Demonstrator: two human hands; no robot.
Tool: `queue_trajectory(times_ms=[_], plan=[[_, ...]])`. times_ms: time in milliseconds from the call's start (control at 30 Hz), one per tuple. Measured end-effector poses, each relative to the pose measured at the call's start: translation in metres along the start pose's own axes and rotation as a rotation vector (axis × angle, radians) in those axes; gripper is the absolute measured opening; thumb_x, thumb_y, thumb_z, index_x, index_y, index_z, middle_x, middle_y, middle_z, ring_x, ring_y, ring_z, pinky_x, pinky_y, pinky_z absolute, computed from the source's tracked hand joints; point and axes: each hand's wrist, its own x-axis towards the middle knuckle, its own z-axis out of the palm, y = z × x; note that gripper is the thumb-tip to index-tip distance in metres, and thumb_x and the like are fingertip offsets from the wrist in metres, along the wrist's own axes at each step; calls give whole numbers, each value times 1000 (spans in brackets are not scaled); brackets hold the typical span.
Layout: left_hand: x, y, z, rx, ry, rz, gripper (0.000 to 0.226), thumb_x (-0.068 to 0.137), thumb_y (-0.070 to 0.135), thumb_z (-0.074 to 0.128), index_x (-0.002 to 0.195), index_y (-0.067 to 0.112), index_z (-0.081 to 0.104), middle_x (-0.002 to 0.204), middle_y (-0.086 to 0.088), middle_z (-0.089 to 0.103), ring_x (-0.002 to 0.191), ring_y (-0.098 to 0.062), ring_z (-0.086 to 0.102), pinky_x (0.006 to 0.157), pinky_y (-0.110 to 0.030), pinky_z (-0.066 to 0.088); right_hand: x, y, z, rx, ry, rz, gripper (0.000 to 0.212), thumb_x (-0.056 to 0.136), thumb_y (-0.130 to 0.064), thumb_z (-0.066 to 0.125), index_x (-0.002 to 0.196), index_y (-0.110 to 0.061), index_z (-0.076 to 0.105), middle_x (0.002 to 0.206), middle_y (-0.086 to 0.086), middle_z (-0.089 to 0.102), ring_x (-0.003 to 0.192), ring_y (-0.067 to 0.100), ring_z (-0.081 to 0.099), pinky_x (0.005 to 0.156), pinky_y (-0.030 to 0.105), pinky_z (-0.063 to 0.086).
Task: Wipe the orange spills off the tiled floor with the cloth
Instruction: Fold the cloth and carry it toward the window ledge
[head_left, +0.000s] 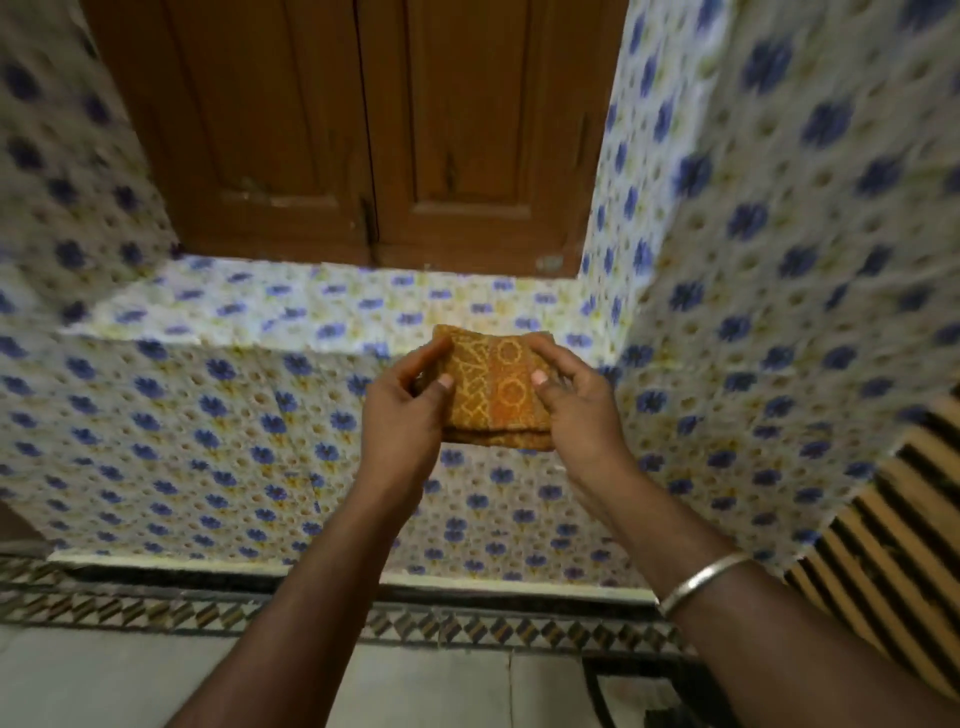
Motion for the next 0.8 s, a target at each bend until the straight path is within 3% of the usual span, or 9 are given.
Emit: queue_trajectory(times_ms=[100, 233, 333, 367, 467, 533, 600, 700, 800], plan=[[24, 76, 11, 59, 28, -49, 33, 105, 8, 59, 130, 24, 73, 127, 2, 71, 108, -23, 73, 85, -51, 64, 16, -82, 14, -85, 63, 62, 38, 107, -10, 49, 138, -28, 62, 154, -7, 49, 140, 19, 48, 106, 31, 49], [45, 155, 19, 168, 36, -150, 32, 104, 10, 58, 128, 24, 73, 125, 2, 72, 106, -22, 72, 88, -53, 63, 34, -167, 27, -288, 98, 107, 38, 108, -11, 47, 138, -29, 61, 155, -9, 48, 134, 20, 53, 81, 9, 48], [58, 185, 23, 208, 10, -209, 32, 104, 11, 58, 128, 25, 73, 122, 3, 73, 102, -22, 74, 86, -53, 63, 49, -199, 29, -431, 112, 112, 38, 107, -13, 48, 139, -27, 61, 151, -6, 52, 115, 18, 62, 83, 28, 56], [61, 190, 25, 209, 1, -225, 32, 103, 10, 58, 127, 26, 73, 122, 2, 73, 102, -24, 74, 85, -54, 63, 52, -204, 29, -429, 115, 116, 38, 107, -11, 49, 139, -26, 62, 151, -5, 53, 115, 16, 62, 84, 27, 54], [78, 189, 31, 263, -6, -238, 32, 102, 10, 60, 126, 26, 74, 129, 0, 72, 110, -28, 72, 87, -56, 62, 70, -199, 28, -395, 81, 136, 40, 105, -7, 50, 139, -24, 61, 152, -3, 52, 130, 20, 57, 86, 22, 54], [91, 180, 33, 308, -20, -227, 33, 102, 10, 59, 130, 23, 72, 132, 0, 70, 115, -28, 70, 91, -55, 61, 84, -181, 28, -394, 21, 157, 45, 105, -2, 48, 143, -23, 57, 156, -2, 46, 136, 17, 50, 77, 2, 46], [106, 165, 35, 374, -42, -208, 35, 103, 8, 58, 135, 19, 69, 136, -3, 68, 118, -27, 68, 95, -52, 60, 100, -156, 27, -443, -45, 174, 50, 104, 1, 47, 148, -22, 52, 161, 0, 37, 144, 17, 39, 74, -7, 36], [132, 131, 39, 456, -60, -210, 38, 104, 5, 55, 138, 16, 67, 140, -6, 65, 109, -21, 69, 92, -45, 62, 126, -119, 27, -539, -109, 185, 56, 103, 2, 47, 153, -23, 45, 164, 0, 29, 149, 19, 32, 85, 0, 31], [161, 88, 49, 542, -55, -255, 42, 104, 0, 50, 140, 17, 65, 141, -6, 65, 91, -14, 67, 82, -37, 63, 152, -74, 27, -613, -153, 212, 61, 102, 6, 45, 156, -21, 39, 162, 4, 25, 146, 24, 36, 89, 11, 41]])
